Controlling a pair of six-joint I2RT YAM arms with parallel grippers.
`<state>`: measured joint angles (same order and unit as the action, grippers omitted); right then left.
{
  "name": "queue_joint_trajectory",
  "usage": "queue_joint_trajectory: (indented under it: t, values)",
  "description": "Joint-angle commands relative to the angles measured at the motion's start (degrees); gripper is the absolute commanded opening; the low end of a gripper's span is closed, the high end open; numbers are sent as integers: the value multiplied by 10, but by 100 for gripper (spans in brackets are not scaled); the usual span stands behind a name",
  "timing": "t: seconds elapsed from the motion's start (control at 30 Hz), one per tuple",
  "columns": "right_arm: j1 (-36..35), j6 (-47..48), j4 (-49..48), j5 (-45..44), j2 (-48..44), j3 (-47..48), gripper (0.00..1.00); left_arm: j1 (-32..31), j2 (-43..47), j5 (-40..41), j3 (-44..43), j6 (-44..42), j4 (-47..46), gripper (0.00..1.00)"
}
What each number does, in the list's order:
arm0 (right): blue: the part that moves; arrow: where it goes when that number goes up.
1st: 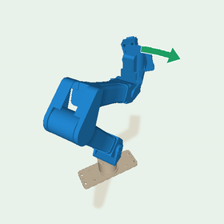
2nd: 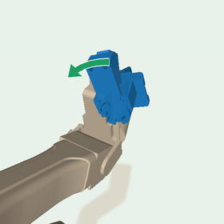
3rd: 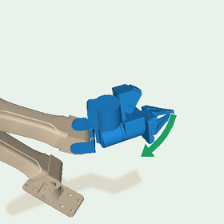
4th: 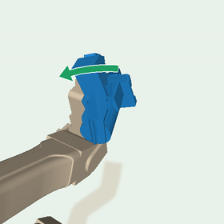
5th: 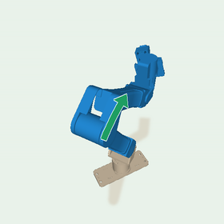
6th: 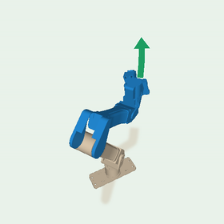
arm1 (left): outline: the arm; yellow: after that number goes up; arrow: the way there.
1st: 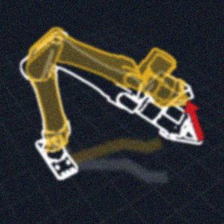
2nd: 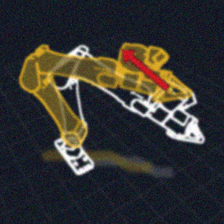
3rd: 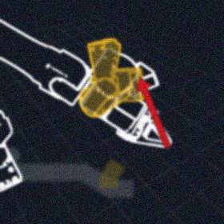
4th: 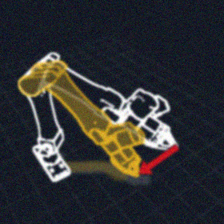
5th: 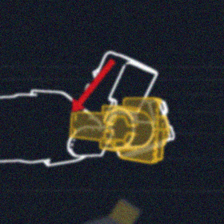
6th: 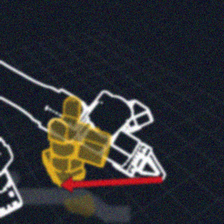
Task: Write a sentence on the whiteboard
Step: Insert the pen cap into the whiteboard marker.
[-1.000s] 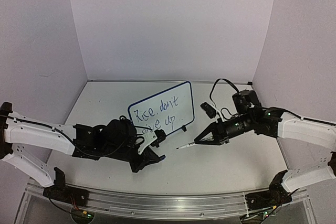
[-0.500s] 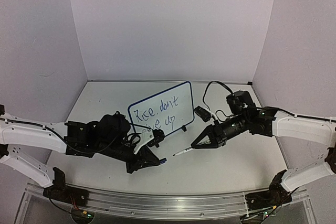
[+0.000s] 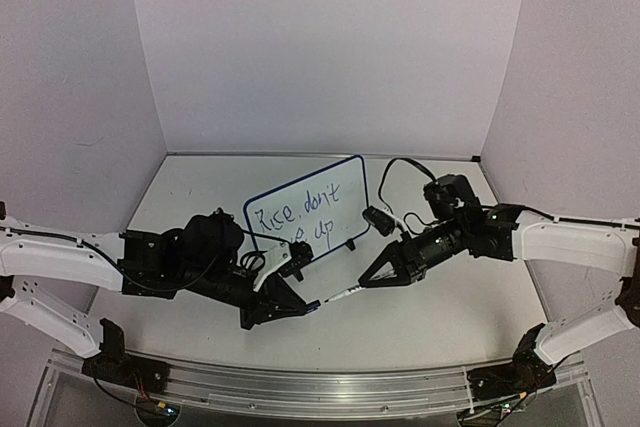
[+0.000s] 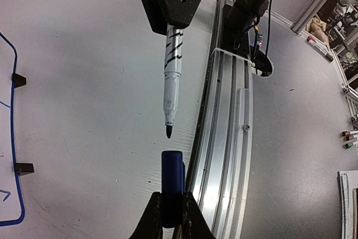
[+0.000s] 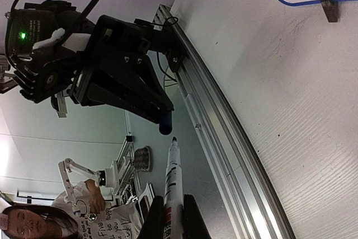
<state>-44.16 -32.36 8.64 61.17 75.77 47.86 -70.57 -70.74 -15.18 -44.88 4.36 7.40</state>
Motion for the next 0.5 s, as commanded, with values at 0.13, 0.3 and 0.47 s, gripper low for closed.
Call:
queue_joint_trajectory:
  t: [0.13, 0.3, 0.47]
  values:
    - [-5, 5, -27, 13, 0, 25, 0, -2, 10, -21, -10, 11, -29, 0]
    - [-7, 5, -29, 16, -4, 23, 0, -2, 8, -28, -11, 15, -32, 0]
    - [-9, 5, -30, 19, -1, 19, 0, -2, 5, -27, -12, 19, -34, 0]
